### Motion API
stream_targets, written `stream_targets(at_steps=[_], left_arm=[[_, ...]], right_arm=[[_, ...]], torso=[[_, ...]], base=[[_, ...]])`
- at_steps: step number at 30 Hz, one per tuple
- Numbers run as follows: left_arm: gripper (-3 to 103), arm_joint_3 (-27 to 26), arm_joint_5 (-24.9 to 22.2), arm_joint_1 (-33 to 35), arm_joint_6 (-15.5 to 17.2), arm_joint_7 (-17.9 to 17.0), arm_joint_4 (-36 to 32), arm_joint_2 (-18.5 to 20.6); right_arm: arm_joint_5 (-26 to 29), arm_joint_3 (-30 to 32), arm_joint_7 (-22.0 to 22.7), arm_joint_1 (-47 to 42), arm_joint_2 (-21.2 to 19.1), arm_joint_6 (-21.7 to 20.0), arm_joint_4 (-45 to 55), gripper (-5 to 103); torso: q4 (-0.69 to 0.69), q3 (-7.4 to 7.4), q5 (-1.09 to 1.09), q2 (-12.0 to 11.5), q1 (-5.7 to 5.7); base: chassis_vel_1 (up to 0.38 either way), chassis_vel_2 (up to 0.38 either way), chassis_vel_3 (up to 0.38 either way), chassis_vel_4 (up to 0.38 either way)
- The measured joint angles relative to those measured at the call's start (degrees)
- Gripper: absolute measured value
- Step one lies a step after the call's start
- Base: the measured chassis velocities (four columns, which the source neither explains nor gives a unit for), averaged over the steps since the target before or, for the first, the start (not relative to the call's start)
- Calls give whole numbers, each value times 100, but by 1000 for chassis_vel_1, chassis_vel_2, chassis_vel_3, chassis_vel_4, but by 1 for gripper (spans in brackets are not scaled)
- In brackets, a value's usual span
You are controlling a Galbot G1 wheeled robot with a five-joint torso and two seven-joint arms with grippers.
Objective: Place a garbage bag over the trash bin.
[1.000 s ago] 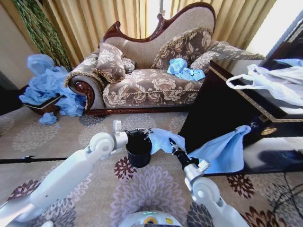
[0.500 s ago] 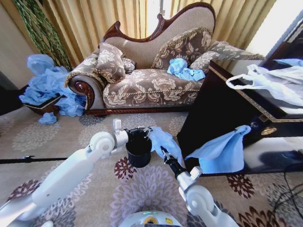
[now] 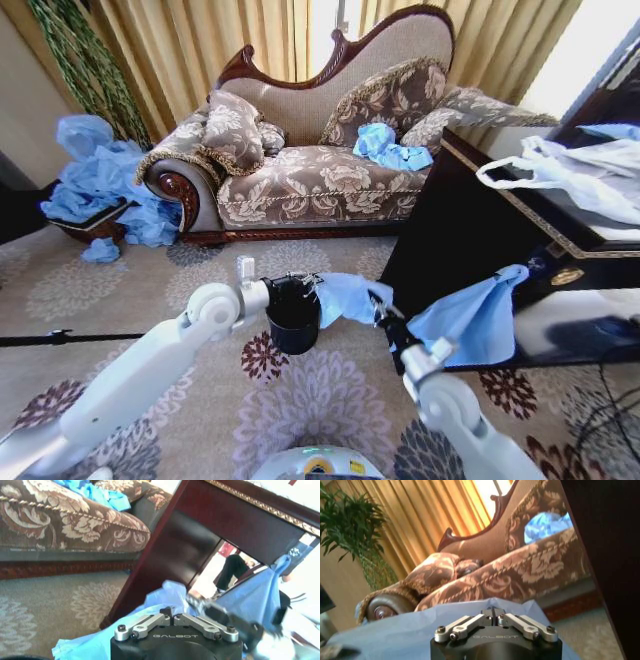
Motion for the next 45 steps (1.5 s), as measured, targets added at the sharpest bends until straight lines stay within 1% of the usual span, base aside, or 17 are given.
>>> stream_targets(at_steps=[7,12,14,17,19,20,23,26,28,30,36,41,45], left_arm=[[0,-71,45,128,5,89,-36,52],[0,-70,44,59,-2,91,5,34],[0,-64,36,19,-4,86,24,22],[0,-63,19,-5,-5,49,44,11],[0,-63,12,-17,-7,-1,93,1],[0,-63,12,-17,-7,-1,93,1],[0,-65,-3,-43,-8,-25,111,-23],[0,-41,-30,-90,-7,-31,110,-40],[0,-10,-75,-147,-5,-15,70,-36],[0,-5,-84,-158,-3,-2,51,-27],[0,-68,-96,-52,2,210,-157,139],[0,-147,-71,97,-6,327,-250,230],[0,-156,-63,57,-27,324,-211,205]], right_arm=[[6,-124,-49,190,-21,-57,-146,0],[-17,-426,-105,23,-40,-87,-107,0],[-138,-500,-199,-128,-72,-86,-108,0],[-206,-454,-234,-212,-87,-58,-108,0],[-112,-340,-222,-321,-233,-55,82,0],[-112,-340,-222,-321,-233,-55,82,0],[-43,-337,-275,-599,-422,-124,349,0],[-38,-410,-330,-678,-408,-201,385,0],[-68,-518,-389,-535,-288,-243,164,0],[-70,-541,-391,-452,-263,-245,77,0],[42,-748,-355,500,-198,-285,-560,0],[146,-969,-334,792,-242,-339,-648,0],[116,-1207,-359,733,-289,-361,-616,0]], torso=[[-3,0,-1,0,0],[-2,0,0,0,0],[-4,0,0,0,0],[-4,0,1,0,0],[-2,0,-2,0,0],[-2,0,-2,0,0],[-3,0,-2,0,0],[-5,-1,0,0,0],[-4,0,0,0,-1],[-4,0,1,0,0],[0,0,0,0,0],[-1,0,-1,0,0],[-1,0,-1,0,0]], base=[[0,0,0,0],[0,0,0,0],[0,0,0,0],[0,0,0,0],[0,0,0,0],[0,0,0,0],[0,0,0,0],[0,0,0,0],[0,0,0,0],[0,0,0,0],[0,0,0,0],[0,0,0,0],[0,0,0,0]])
